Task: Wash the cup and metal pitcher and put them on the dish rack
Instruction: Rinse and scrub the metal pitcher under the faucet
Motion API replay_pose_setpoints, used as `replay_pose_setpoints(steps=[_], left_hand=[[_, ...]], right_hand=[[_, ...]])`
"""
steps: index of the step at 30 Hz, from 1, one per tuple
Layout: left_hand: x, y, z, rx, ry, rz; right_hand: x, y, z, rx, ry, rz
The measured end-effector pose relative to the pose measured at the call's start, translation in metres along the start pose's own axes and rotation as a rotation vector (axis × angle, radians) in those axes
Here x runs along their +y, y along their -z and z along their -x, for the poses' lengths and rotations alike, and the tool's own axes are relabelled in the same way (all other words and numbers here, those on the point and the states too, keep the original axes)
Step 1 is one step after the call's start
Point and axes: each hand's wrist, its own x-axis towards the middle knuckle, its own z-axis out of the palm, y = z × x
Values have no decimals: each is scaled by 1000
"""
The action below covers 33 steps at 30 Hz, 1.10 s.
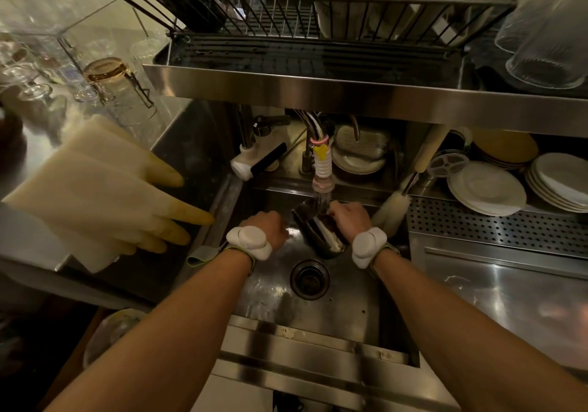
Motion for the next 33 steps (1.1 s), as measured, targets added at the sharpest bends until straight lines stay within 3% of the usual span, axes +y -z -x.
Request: replay_pose_setpoints(steps=[30, 33], left_hand=[[6, -1, 2, 32, -40, -11], [4, 0, 2, 34, -48, -23]], right_hand=[[3, 17, 8, 108, 56, 8], [4, 13, 7, 49, 63, 28]])
